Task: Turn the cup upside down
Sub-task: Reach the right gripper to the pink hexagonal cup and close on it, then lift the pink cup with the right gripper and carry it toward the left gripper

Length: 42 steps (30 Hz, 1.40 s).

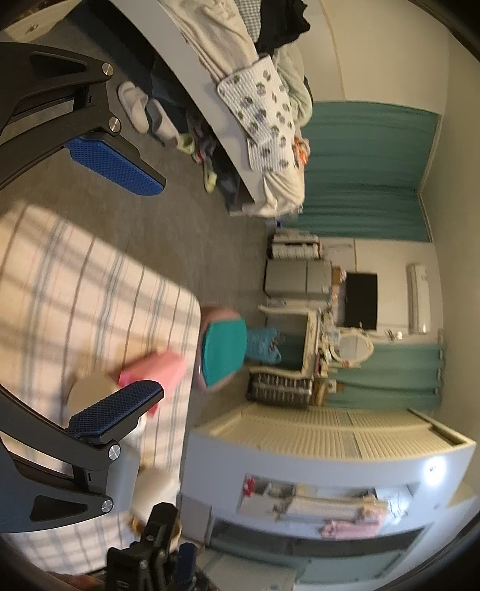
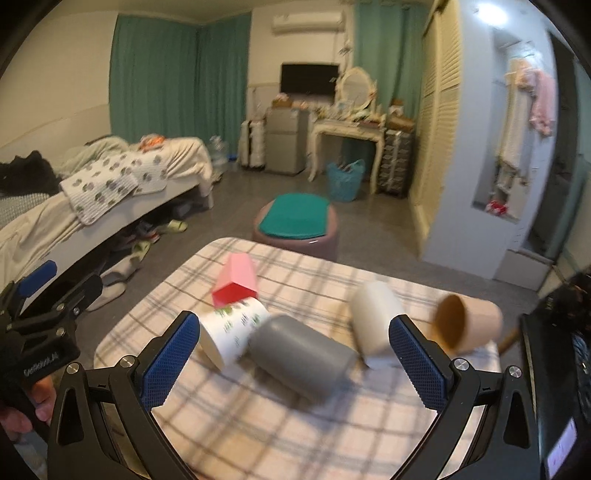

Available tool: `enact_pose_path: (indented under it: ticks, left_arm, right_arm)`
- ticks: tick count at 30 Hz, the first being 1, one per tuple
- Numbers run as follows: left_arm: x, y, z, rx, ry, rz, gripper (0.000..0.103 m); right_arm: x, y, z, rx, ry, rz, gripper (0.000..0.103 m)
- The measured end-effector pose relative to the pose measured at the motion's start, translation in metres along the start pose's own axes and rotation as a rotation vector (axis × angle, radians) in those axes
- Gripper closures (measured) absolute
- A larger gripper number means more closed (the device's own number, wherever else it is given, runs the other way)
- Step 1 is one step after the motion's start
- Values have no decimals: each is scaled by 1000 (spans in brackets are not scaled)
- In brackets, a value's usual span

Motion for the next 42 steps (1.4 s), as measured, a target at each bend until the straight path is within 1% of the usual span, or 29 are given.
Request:
enact_pose_path:
  ticks: [4,8,11,14,18,20,22,24,27,28,31,34,37,39,42]
  left_arm:
    - [-32,0,23,35,51,47,0]
    - [-60,-8,37,54,82,89,0]
    - [-77,-15,42,61,85,118,0]
    - [-91,-23,41,56,81,144,0]
    - [-105,-35,34,51,65,179,0]
    - [-109,-38,32,52,58,191,0]
    - [-112,-40,31,51,52,196,0]
    - [-113,-41,31,51,50,199,0]
    - [-114,-40,31,53,50,195,0]
    - [-112,-40,32,55,52,194,0]
    - [-105,-36,32,56,56,182,0]
    - [-94,-29,33,52,61,167,0]
    - [-76,-20,28,47,57,143,0]
    - [-61,-13,22,40,47,120,0]
    - [-39,-6,11,31,23,89,0]
  right_arm:
    - [-51,25,25,61,51,62,0]
    - [-111,35,49,109,97,158,0]
    - [-159,33,59,116,120,256,0]
    - [-192,25,64,122,118,334,0]
    - [-222,13,66,119,129,427,2]
    - [-233,6,69,126,141,470,12]
    - [-240,2,68,128,146,494,15]
    - [-244,0,67,125,151,514,21]
    - [-249,-7,68,117,176,557,40]
    - [-249,-8,68,119,176,558,41]
    - [-241,-3,66,97,189,520,42]
    - [-217,17,64,87,209,424,42]
    - [-182,45,61,77,215,321,42]
    - [-156,63,60,72,213,269,42]
    - [-109,74,49,52,214,205,42]
Point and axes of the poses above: each gripper's, at about its wrist camera, not at the fingertips, and x roughly against the way its jaws point, z to its left, y to its top, the point moved 9 cm from there along -x, roughly the way its jaws point, and after that the axes turned 3 degrees about z, right-handed, at the moved point
